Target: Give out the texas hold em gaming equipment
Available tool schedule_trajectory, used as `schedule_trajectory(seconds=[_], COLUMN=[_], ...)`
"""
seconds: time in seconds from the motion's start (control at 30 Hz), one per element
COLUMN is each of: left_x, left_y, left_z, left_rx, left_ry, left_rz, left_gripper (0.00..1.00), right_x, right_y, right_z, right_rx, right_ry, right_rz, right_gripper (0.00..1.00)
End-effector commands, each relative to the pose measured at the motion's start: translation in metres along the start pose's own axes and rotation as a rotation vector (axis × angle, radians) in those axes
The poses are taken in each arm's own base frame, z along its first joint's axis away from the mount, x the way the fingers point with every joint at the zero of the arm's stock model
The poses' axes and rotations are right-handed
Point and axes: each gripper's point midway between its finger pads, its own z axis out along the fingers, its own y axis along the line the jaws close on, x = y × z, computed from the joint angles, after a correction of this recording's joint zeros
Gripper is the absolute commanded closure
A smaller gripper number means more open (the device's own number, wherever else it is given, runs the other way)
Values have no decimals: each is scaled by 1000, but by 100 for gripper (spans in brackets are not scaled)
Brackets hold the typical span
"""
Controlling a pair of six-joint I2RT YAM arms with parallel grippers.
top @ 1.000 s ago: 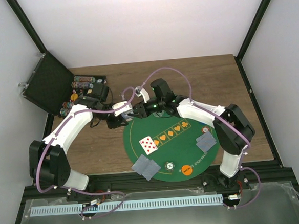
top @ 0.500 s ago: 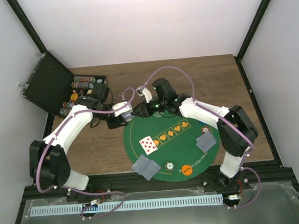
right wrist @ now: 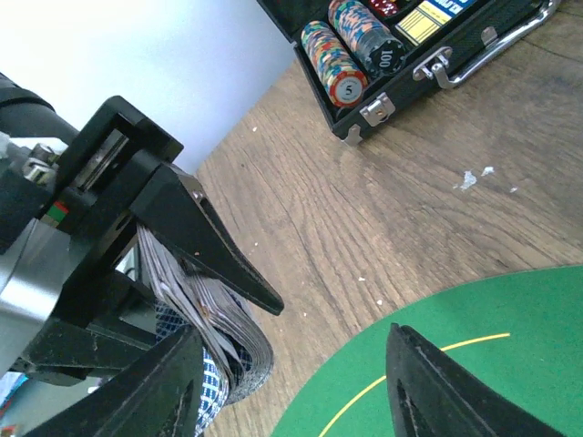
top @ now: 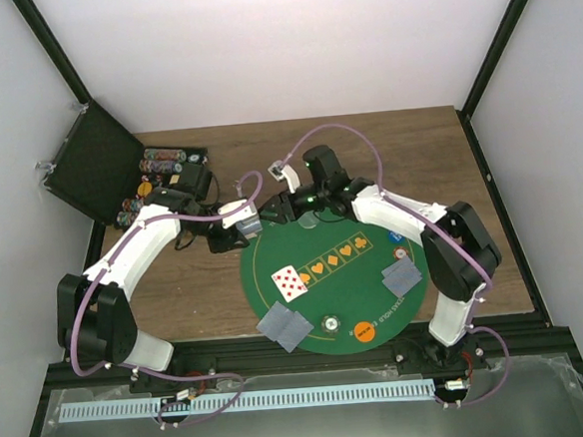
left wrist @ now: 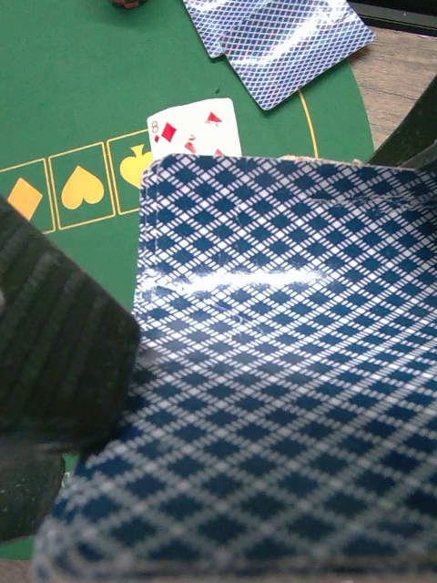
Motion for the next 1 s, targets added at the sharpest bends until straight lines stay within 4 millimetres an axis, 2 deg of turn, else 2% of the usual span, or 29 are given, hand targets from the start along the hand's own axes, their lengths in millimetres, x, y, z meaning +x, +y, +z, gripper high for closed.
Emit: schedule_trajectory(seconds=[0.0,0.2,0.37,0.53,0.6,0.73,0.83,0.97], left_x=[-9,-11,-12,-14,-15,-14,-11,-11], left_y=[-6,-7,-6,-7,-7,-9,-8,-7], left_z=[-6,-5,-5,-7,-8,-10,-8,-7], left_rx=[23,31,33,35,33,29,27,25], left_ry=[-43,-53,-57,-64,-65,-64,-55,-54], left_rz=[21,17,15,21,24,34,33,26], left_gripper=[63,63,63,63,63,63,63,63], right_x=[-18,-9,-13,-12,-6,0,2,7], right_y=[8,10,16,2,-7,-25,-30,-34], right_z=[10,27,26,34,36,24,11,5], right_rx=[-68,-101,-135,-90,-50,57,95,138], right_ry=[-36,-11,-30,-19,-1,-7,-29,-17], right_rz=[-32,-42,-69,-47,-26,4,23,19], right_gripper=[42,34,30,28,30,52,57,60])
